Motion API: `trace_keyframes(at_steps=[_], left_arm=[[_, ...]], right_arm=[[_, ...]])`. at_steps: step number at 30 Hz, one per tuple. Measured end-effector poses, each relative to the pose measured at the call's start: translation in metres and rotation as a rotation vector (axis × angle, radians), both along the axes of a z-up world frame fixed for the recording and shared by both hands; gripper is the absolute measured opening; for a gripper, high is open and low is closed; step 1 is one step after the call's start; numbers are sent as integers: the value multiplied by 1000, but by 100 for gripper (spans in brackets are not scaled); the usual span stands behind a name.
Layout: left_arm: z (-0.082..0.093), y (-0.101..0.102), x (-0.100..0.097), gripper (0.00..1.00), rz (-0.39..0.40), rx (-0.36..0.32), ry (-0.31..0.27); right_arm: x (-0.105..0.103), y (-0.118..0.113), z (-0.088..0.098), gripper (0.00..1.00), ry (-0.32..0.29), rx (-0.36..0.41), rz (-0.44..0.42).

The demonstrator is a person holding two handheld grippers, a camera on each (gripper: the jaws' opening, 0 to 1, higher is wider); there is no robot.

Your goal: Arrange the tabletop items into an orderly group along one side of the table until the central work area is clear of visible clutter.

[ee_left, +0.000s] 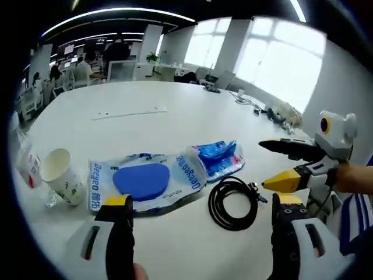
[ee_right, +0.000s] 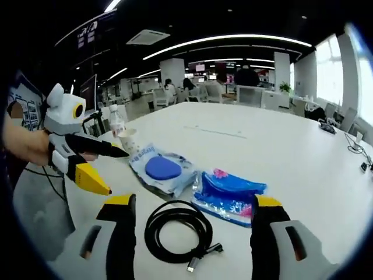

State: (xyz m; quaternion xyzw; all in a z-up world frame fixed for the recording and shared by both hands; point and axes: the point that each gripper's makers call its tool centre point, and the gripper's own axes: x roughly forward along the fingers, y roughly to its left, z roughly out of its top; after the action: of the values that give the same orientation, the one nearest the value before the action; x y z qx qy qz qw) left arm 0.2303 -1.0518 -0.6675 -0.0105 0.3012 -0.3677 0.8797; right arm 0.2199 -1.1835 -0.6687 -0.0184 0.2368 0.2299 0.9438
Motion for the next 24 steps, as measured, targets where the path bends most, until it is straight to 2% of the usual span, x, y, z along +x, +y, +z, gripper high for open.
trace_keyframes(at_steps=[4, 5, 8, 12, 15, 17, 19, 23, 24], left_arm=[[17, 15, -5, 99, -32, 27, -58], [23, 23, -5, 98, -34, 48, -88], [37, 45, -6, 92, -36, 104, -157], [54, 77, -13, 87, 17, 64, -156], [57, 108, -19, 89, 69, 70, -147], [55, 130, -23, 94, 99, 81, -139], [54, 151, -26, 93, 133, 85, -146], [58, 182, -32, 96, 194, 63, -132], [58, 184, -33, 96, 197, 64, -131]], right_arm=[[-7, 0, 11, 81, -18, 12, -7], [-8, -1, 13, 81, -21, 14, -6], [-16, -5, 22, 80, -32, 19, -16], [-25, -16, 25, 79, -12, 33, -60], [-32, -27, 26, 78, -15, 35, -99], [-38, -33, 25, 77, -4, 26, -128], [-41, -37, 27, 77, -7, 27, -155], [-47, -38, 30, 79, 4, 20, -185], [-47, -37, 30, 80, 8, 19, -187]])
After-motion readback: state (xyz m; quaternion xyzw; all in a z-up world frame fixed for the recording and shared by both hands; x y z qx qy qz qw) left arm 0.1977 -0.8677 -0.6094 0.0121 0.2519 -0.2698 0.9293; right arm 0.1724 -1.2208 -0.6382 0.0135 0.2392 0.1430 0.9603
